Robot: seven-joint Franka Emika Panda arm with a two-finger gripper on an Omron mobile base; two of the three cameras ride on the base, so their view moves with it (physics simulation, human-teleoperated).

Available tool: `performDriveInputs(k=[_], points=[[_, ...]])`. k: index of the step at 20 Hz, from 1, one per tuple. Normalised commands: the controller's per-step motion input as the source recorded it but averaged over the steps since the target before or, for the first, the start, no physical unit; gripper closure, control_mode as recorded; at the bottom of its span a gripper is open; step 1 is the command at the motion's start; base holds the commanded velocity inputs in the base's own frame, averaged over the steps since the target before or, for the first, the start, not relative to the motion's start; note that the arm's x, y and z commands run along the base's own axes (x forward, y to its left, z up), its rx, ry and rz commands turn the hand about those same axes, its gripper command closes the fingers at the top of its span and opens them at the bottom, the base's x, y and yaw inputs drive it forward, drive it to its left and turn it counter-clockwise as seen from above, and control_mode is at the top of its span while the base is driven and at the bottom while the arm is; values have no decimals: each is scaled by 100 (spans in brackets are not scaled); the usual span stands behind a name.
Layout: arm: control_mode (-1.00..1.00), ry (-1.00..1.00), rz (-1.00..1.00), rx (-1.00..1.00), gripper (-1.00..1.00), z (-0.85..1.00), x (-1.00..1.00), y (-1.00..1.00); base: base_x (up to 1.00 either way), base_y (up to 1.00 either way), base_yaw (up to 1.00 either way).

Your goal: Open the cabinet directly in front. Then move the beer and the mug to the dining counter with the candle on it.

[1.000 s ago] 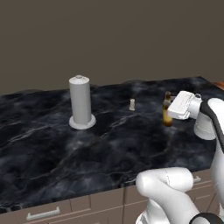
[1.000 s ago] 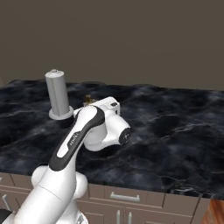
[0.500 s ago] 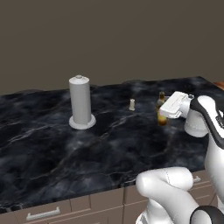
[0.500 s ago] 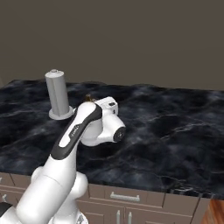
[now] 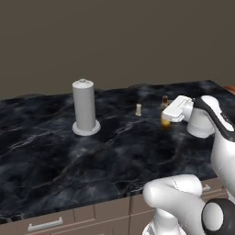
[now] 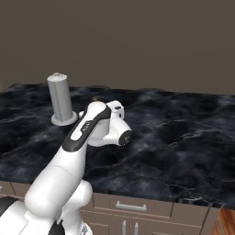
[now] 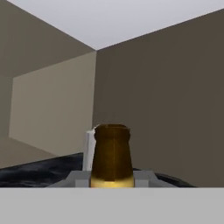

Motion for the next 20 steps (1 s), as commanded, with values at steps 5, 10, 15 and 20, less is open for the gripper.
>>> performDriveInputs(k=[5,10,15,20], points=[[-100,0,0,0,100,-15,22,0,0,0,0],[-100,0,0,0,100,-18,19,0,0,0,0],[-100,0,0,0,100,-16,19,0,0,0,0],[-100,0,0,0,100,-13,21,0,0,0,0]])
